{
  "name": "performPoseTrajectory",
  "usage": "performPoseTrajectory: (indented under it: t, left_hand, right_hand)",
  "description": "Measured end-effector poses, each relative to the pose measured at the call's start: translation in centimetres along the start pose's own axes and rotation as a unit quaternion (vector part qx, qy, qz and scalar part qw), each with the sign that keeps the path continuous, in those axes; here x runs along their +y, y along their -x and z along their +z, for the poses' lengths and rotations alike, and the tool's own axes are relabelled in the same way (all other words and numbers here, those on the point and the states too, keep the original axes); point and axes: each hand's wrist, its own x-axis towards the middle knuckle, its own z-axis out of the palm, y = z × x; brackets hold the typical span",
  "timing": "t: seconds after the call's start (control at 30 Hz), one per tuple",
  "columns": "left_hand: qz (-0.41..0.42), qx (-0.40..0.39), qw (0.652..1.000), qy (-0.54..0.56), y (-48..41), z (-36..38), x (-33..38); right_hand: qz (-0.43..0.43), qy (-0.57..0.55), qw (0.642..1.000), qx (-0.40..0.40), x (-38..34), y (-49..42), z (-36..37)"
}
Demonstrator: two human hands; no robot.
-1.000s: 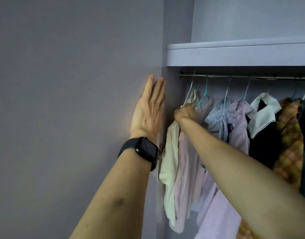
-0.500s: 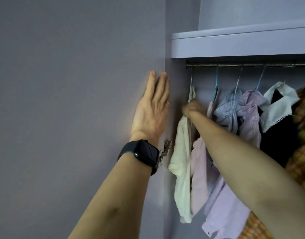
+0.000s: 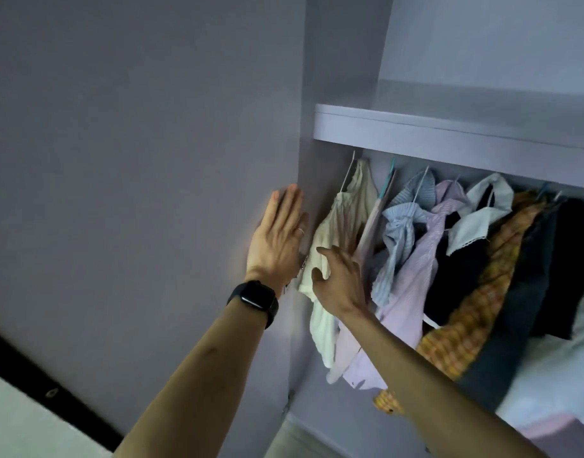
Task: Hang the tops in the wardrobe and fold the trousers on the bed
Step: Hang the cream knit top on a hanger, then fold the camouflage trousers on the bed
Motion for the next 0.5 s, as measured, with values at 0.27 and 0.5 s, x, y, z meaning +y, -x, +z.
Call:
performPoseTrajectory:
  t: [0.27,0.5]
  left_hand:
    - [-0.092,-0.121,0.950,0.271,13.1,-0.4,4.0]
    - [-0.202,-0.207,0.887,0.361,26.9,-1.3,6.4]
  right_hand:
    - [-0.096,0.021,0.995,-0.005,1.0,14.3,-5.5]
    - [-0.140,0.012,0.989,-0.052,4.0,22.3,-6.4]
